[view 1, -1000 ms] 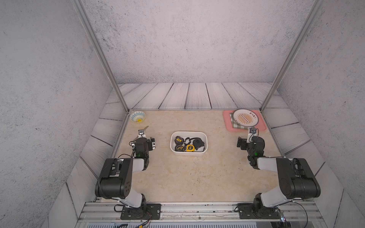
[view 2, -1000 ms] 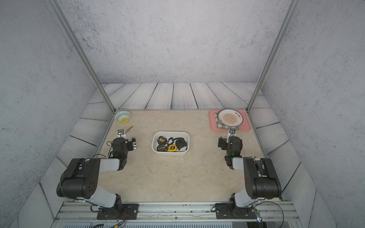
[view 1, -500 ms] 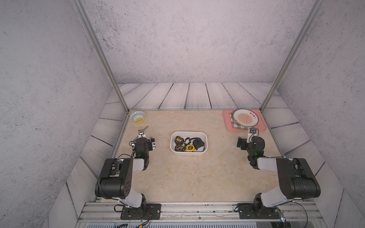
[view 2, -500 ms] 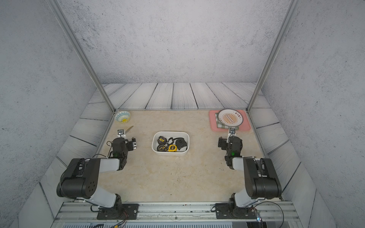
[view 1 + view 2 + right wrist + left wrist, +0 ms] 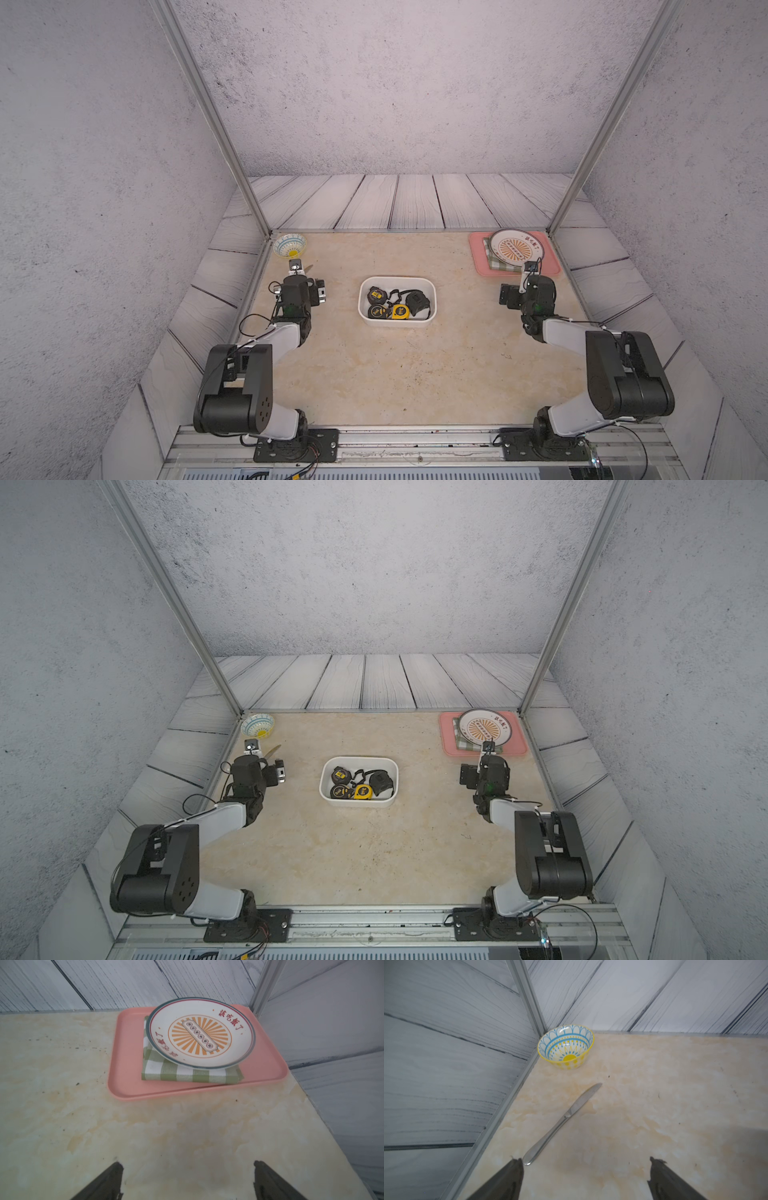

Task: Take the tape measure out of the storage box
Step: Pick up the tape measure from the storage box.

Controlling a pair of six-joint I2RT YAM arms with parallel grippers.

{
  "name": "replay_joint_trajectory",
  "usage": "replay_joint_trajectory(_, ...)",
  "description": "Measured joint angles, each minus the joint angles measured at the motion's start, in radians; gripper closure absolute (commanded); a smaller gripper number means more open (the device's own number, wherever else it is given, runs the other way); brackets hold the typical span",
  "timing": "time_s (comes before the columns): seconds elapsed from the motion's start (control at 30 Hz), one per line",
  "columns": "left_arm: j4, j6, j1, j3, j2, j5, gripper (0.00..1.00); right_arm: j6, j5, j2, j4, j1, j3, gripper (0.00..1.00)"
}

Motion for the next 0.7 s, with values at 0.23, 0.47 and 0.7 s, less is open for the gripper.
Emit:
replay_joint_trajectory(0.23,-0.257,-0.034,0.000,0.071,-0.098,0.026,0.01,0.042,-0.046,-0.102,-0.199,0.000,0.064,0.01)
replay_joint_trajectory(0.47,-0.673,-0.152,-0.006,0.411,-0.079,0.138,0.10,0.130,-0.182,-0.198,-0.407,0.000,0.140,0.01)
replay_joint_trajectory(0.7,-1.022,-0.277,-0.157,0.825,0.079,0.189,0.02,0.225,-0.343,-0.157,-0.727,0.009,0.400,0.01)
